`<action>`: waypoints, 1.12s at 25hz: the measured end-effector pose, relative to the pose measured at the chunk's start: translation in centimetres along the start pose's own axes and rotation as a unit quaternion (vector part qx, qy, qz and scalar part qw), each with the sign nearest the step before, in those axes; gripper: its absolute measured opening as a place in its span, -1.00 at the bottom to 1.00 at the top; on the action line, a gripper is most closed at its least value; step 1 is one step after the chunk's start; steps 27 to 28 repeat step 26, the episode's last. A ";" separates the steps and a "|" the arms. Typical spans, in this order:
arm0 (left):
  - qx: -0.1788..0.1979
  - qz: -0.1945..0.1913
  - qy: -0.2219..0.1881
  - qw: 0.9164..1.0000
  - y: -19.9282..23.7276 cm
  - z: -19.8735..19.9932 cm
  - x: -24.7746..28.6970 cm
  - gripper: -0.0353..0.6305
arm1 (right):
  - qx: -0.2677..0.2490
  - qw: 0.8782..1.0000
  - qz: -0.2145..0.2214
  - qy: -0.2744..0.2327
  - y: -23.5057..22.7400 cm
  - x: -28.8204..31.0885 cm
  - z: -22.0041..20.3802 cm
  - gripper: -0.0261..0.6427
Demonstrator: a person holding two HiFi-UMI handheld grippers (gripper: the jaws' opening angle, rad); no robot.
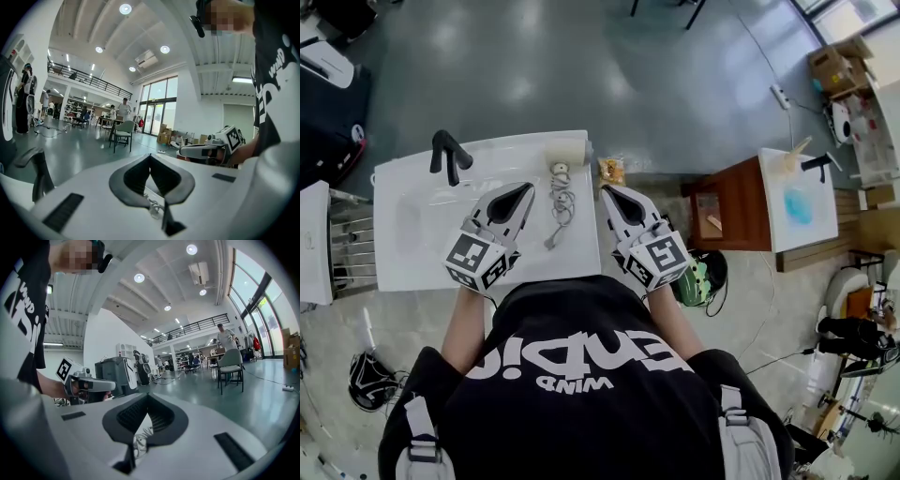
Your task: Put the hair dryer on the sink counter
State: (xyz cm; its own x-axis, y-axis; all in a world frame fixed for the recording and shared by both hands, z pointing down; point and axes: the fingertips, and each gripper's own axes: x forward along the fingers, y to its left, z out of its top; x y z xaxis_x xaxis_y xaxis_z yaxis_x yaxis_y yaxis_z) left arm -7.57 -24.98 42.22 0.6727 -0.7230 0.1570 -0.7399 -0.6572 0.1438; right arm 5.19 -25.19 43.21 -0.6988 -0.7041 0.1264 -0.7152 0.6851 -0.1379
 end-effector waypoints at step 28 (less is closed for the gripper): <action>-0.015 0.003 0.008 1.000 -0.4 -0.3 -0.4 -0.83 | -0.004 1.000 0.010 0.012 0.6 -0.1 -0.4 -0.87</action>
